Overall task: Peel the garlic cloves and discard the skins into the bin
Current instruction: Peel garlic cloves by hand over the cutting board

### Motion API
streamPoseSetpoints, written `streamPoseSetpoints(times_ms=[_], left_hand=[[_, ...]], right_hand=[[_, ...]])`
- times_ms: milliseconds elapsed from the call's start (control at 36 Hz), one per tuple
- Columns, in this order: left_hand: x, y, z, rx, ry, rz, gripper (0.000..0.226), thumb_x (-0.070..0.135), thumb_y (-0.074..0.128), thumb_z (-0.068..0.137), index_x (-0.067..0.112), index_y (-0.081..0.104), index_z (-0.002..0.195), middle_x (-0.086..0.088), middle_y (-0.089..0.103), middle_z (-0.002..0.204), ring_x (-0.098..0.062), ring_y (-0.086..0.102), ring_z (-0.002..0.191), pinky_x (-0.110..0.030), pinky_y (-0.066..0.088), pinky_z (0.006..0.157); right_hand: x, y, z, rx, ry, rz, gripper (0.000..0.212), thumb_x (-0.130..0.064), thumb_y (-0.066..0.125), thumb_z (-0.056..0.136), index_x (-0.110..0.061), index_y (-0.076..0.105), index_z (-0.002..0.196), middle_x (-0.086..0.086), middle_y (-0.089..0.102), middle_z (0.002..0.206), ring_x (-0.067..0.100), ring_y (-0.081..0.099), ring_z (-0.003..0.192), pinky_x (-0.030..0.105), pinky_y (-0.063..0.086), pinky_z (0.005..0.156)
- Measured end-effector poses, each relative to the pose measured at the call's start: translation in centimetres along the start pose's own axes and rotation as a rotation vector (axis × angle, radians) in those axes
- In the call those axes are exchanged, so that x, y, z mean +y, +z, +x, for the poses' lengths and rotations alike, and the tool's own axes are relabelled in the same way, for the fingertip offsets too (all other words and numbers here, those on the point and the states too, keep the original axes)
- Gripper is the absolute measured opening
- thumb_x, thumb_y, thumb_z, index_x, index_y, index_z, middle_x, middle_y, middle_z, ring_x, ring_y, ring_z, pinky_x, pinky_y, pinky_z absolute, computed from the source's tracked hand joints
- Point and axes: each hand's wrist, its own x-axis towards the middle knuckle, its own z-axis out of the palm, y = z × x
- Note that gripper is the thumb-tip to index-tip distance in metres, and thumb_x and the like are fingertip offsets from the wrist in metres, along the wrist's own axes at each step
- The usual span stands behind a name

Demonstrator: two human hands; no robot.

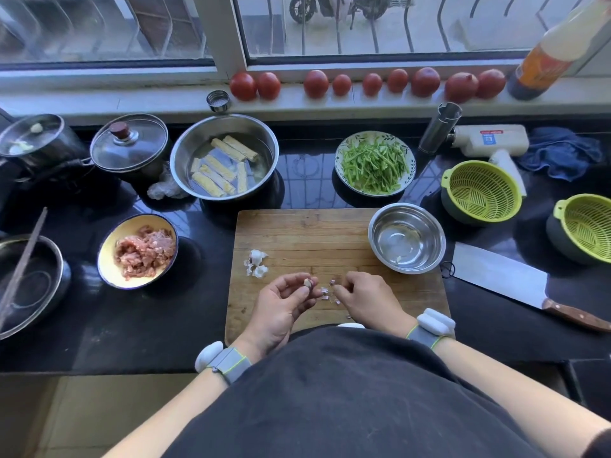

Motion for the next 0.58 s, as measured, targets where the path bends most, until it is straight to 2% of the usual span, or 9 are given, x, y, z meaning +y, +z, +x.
streamPoseSetpoints(times_ms=[56, 111, 194, 278, 333, 417, 583], left_hand=[[0.0, 0.1, -0.1, -0.010, 0.004, 0.027, 0.017, -0.014, 0.057, 0.091, -0.002, 0.066, 0.099, -0.012, 0.075, 0.092, -0.020, 0.074, 0.077, -0.024, 0.061, 0.072], [0.0, 0.1, -0.1, -0.011, 0.005, 0.061, 0.018, -0.016, 0.057, 0.090, -0.003, 0.067, 0.097, -0.011, 0.075, 0.087, -0.020, 0.074, 0.078, -0.025, 0.061, 0.076], [0.0, 0.0, -0.1, 0.004, 0.012, 0.102, 0.019, -0.018, 0.059, 0.088, -0.002, 0.067, 0.095, -0.009, 0.075, 0.081, -0.020, 0.074, 0.078, -0.027, 0.060, 0.079], [-0.1, -0.1, -0.1, 0.007, 0.037, 0.161, 0.017, -0.017, 0.064, 0.086, -0.002, 0.066, 0.094, -0.009, 0.075, 0.083, -0.022, 0.074, 0.082, -0.028, 0.060, 0.081], [0.0, -0.2, -0.2, 0.016, 0.063, 0.219, 0.015, -0.014, 0.068, 0.085, -0.002, 0.066, 0.094, -0.011, 0.075, 0.086, -0.023, 0.074, 0.085, -0.028, 0.060, 0.081], [0.0, -0.1, -0.3, 0.019, 0.091, 0.307, 0.014, -0.009, 0.072, 0.084, -0.003, 0.066, 0.095, -0.014, 0.075, 0.091, -0.021, 0.075, 0.087, -0.026, 0.059, 0.078], [0.2, 0.2, -0.5, 0.001, 0.123, 0.410, 0.013, -0.009, 0.074, 0.082, -0.002, 0.067, 0.090, -0.007, 0.077, 0.083, -0.016, 0.075, 0.080, -0.021, 0.056, 0.072]], right_hand=[[0.0, -0.1, 0.0, -0.001, -0.019, -0.026, 0.021, -0.038, 0.062, 0.089, -0.025, 0.059, 0.073, -0.003, 0.065, 0.082, 0.026, 0.061, 0.085, 0.031, 0.048, 0.074], [-0.2, -0.1, 0.0, -0.015, -0.047, -0.015, 0.008, -0.026, 0.064, 0.087, -0.029, 0.065, 0.079, -0.009, 0.062, 0.082, 0.021, 0.061, 0.086, 0.034, 0.054, 0.078], [-0.4, -0.2, -0.2, -0.006, -0.083, 0.039, 0.014, -0.019, 0.062, 0.085, -0.030, 0.071, 0.089, -0.013, 0.063, 0.077, 0.018, 0.064, 0.079, 0.042, 0.060, 0.076], [-0.9, -0.7, -0.7, 0.031, -0.153, 0.097, 0.014, -0.022, 0.064, 0.089, -0.025, 0.076, 0.096, -0.012, 0.068, 0.073, 0.011, 0.065, 0.070, 0.034, 0.059, 0.073], [-1.4, -1.0, -1.0, 0.035, -0.227, 0.162, 0.012, -0.022, 0.066, 0.090, -0.024, 0.078, 0.092, -0.014, 0.068, 0.066, 0.004, 0.065, 0.064, 0.024, 0.055, 0.066], [-2.1, -1.0, -1.4, 0.011, -0.311, 0.142, 0.008, -0.025, 0.071, 0.090, -0.026, 0.079, 0.090, -0.022, 0.063, 0.062, -0.004, 0.062, 0.064, 0.012, 0.047, 0.065], [-2.2, -1.1, -1.3, 0.054, -0.358, 0.054, 0.009, -0.025, 0.070, 0.089, -0.024, 0.079, 0.088, -0.023, 0.058, 0.062, -0.005, 0.056, 0.062, 0.010, 0.042, 0.066]])
